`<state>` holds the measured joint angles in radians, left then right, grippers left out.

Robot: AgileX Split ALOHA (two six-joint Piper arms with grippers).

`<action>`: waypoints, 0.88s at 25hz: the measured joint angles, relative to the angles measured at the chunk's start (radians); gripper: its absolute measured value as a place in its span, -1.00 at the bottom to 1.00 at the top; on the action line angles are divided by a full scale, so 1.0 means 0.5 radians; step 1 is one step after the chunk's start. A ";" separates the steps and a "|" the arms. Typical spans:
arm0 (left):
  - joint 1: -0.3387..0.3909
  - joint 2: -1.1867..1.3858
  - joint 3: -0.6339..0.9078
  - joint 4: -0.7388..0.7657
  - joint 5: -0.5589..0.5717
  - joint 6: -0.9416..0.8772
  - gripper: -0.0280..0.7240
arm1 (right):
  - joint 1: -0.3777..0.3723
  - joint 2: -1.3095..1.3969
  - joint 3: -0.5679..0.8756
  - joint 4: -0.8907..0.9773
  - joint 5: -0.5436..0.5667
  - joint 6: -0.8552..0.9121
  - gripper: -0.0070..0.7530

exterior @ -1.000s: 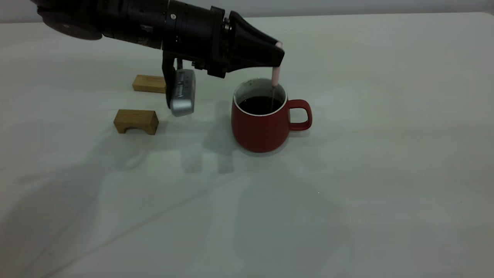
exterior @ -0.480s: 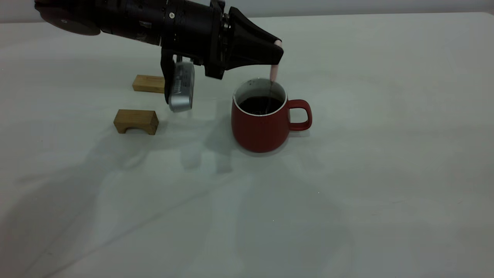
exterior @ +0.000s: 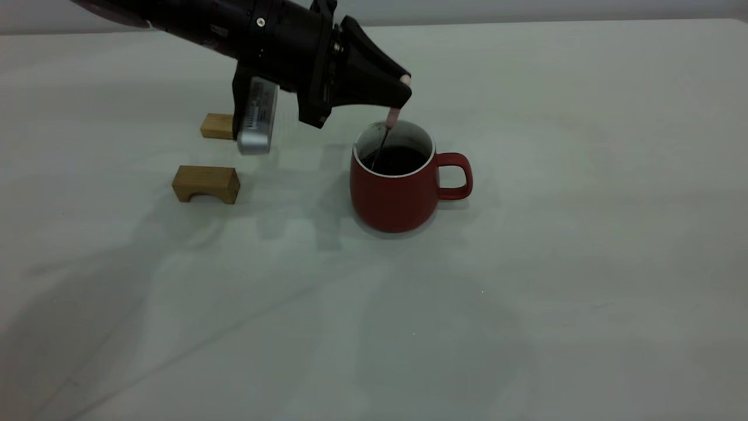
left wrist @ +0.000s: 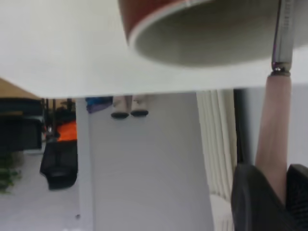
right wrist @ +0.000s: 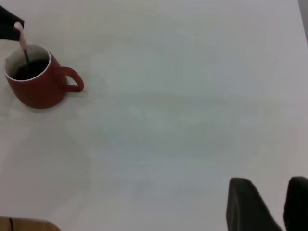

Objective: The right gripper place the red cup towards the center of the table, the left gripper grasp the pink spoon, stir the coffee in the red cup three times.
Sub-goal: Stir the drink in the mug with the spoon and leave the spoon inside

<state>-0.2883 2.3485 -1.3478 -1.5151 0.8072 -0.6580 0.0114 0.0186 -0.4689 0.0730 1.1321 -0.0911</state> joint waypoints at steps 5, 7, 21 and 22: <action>-0.002 0.000 -0.008 0.020 0.236 -0.208 -0.46 | 0.000 0.000 0.000 0.000 0.000 0.000 -0.36; -0.002 0.000 -0.010 0.091 0.253 -0.369 -0.46 | 0.000 0.000 0.000 0.000 0.000 0.000 -0.36; 0.024 0.000 -0.010 0.225 0.225 0.075 -0.46 | 0.000 0.000 0.000 0.000 0.000 0.000 -0.36; 0.019 0.000 -0.010 0.230 0.273 0.073 -0.46 | 0.000 0.000 0.000 0.000 0.000 0.000 -0.36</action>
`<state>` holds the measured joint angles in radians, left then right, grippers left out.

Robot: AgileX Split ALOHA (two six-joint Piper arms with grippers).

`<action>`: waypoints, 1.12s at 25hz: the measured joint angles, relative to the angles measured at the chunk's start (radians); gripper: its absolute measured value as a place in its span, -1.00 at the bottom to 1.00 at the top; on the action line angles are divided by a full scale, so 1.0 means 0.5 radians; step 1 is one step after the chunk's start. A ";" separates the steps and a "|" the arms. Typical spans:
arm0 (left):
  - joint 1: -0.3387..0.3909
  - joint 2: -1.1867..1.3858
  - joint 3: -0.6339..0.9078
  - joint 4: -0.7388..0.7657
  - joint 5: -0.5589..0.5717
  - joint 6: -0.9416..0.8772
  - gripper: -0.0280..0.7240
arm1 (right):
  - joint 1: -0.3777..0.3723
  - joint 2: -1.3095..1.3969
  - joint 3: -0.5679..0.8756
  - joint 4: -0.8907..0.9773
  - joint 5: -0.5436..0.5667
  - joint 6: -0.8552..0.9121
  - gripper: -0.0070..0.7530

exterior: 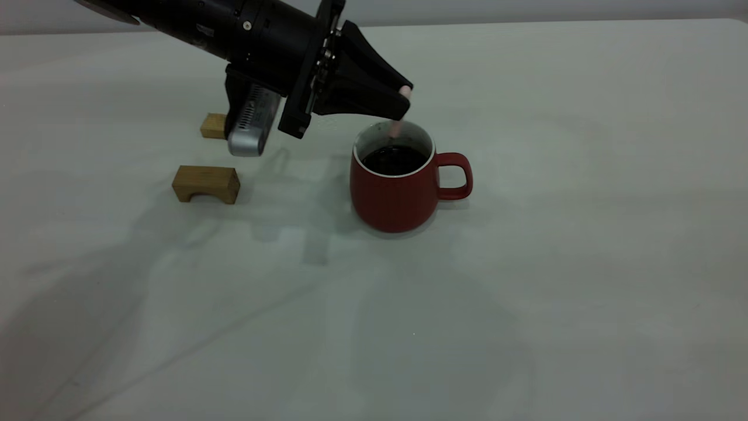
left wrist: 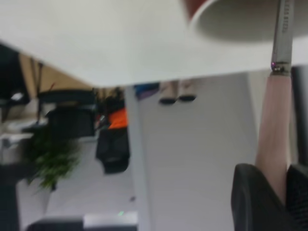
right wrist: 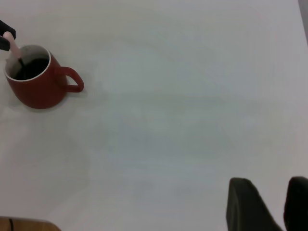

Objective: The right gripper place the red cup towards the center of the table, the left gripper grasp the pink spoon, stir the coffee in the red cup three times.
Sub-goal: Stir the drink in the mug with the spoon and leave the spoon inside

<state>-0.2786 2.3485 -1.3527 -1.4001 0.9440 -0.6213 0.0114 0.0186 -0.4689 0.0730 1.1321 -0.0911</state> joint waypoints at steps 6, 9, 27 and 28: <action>0.005 -0.002 0.000 0.166 0.107 -0.100 -0.46 | 0.000 0.000 0.000 0.000 0.000 0.000 -0.36; 0.006 -0.002 0.000 0.175 -0.016 -0.103 -0.46 | 0.000 0.000 0.000 0.000 0.000 0.000 -0.36; 0.012 -0.014 -0.093 0.361 -0.106 -0.041 0.21 | 0.000 0.000 0.000 0.000 0.000 0.000 -0.36; 0.018 -0.031 -0.125 0.488 -0.096 -0.041 0.22 | 0.000 0.000 0.000 0.000 0.000 0.000 -0.36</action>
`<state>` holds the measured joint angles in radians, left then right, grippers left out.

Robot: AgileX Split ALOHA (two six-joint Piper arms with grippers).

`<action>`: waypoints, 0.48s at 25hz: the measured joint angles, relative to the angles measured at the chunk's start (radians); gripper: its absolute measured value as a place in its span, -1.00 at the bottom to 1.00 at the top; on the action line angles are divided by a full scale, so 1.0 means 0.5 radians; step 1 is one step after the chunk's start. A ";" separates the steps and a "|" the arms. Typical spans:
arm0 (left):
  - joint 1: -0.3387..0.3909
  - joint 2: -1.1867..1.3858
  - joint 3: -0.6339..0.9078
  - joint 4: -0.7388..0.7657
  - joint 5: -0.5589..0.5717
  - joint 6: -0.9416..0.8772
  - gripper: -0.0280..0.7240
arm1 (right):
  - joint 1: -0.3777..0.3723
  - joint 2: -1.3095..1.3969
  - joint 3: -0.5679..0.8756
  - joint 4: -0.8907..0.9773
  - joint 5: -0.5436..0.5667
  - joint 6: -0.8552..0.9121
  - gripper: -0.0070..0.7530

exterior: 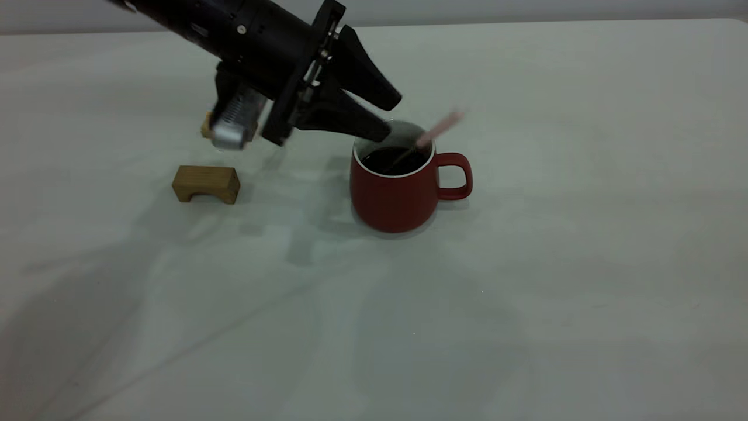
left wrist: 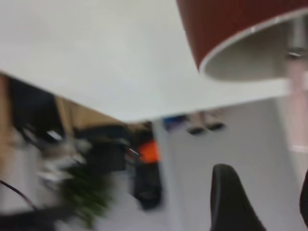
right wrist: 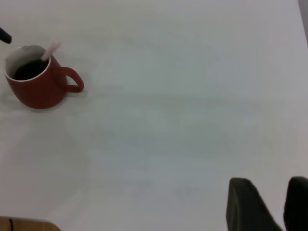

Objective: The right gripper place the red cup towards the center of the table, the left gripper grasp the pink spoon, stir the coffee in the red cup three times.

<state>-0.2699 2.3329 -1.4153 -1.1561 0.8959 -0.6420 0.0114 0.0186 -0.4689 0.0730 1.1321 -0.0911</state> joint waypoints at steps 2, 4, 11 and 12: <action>0.010 -0.058 -0.064 0.269 0.051 0.000 0.22 | 0.000 0.000 0.000 0.000 0.000 0.000 -0.36; 0.010 -0.140 -0.143 0.571 0.138 -0.022 0.22 | 0.000 0.000 0.000 0.000 0.000 0.000 -0.36; 0.020 -0.594 -0.374 1.733 0.544 0.109 0.22 | 0.000 0.000 0.000 0.000 0.000 0.000 -0.36; 0.021 -0.685 -0.377 1.881 0.544 0.189 0.22 | 0.000 0.000 0.000 0.000 0.000 0.000 -0.36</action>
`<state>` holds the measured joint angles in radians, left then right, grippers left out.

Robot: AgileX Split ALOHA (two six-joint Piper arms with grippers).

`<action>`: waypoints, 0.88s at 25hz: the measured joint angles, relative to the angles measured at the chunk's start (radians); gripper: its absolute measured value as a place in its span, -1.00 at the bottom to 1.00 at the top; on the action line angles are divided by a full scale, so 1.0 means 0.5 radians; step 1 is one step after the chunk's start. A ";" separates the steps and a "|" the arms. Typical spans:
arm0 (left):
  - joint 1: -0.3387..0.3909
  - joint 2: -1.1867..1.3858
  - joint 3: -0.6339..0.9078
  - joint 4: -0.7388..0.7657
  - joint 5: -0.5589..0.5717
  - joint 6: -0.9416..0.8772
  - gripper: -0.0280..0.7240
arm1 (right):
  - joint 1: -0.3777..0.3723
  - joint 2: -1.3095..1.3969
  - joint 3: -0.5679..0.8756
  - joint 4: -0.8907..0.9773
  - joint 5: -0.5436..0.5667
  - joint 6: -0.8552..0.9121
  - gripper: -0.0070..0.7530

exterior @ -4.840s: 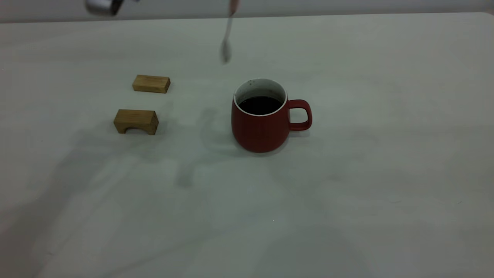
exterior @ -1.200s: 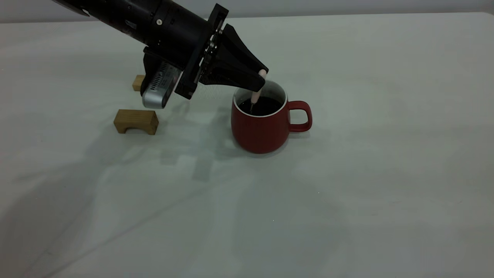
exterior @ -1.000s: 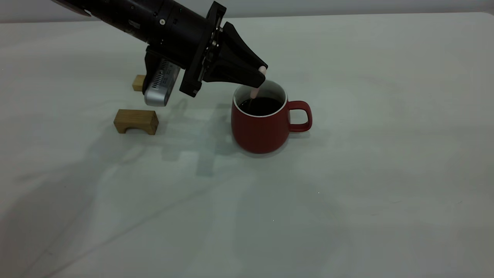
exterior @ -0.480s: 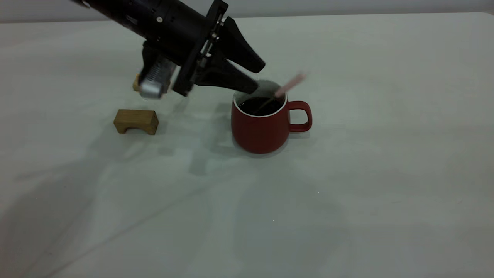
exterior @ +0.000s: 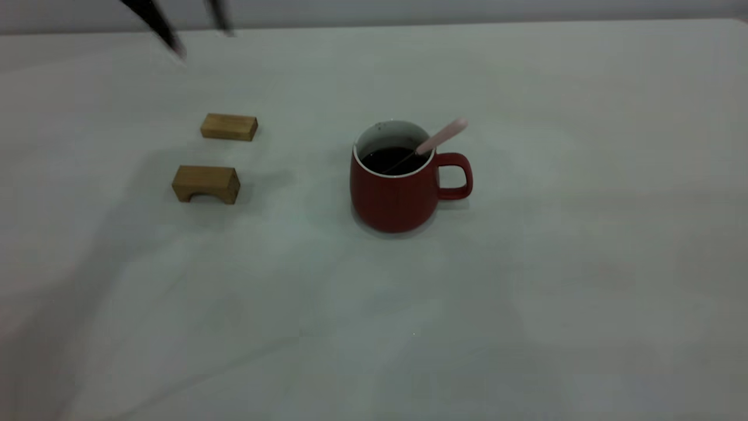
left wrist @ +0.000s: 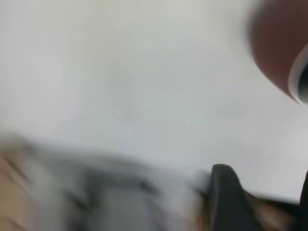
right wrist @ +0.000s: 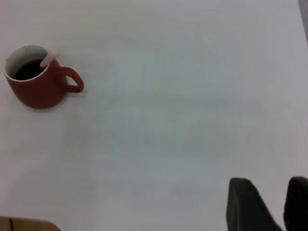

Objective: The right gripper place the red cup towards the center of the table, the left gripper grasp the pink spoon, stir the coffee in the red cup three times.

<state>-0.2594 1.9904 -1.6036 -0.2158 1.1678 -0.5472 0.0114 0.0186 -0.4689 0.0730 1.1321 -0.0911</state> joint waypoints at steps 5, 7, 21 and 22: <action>0.002 -0.465 0.010 0.451 0.000 0.352 0.22 | 0.000 0.000 0.000 0.000 0.000 0.000 -0.36; 0.002 -0.690 0.088 0.543 0.000 0.417 0.22 | 0.000 0.000 0.000 0.000 0.000 0.000 -0.36; 0.000 -2.272 1.522 0.811 0.000 0.524 0.22 | 0.000 0.000 0.000 0.000 0.000 0.000 -0.36; 0.007 -2.412 1.610 0.811 0.000 0.546 0.22 | 0.000 0.000 0.000 0.000 0.000 0.000 -0.36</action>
<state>-0.2559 0.7843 -0.7984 0.1897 1.1678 -0.2743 0.0114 0.0186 -0.4689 0.0730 1.1321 -0.0911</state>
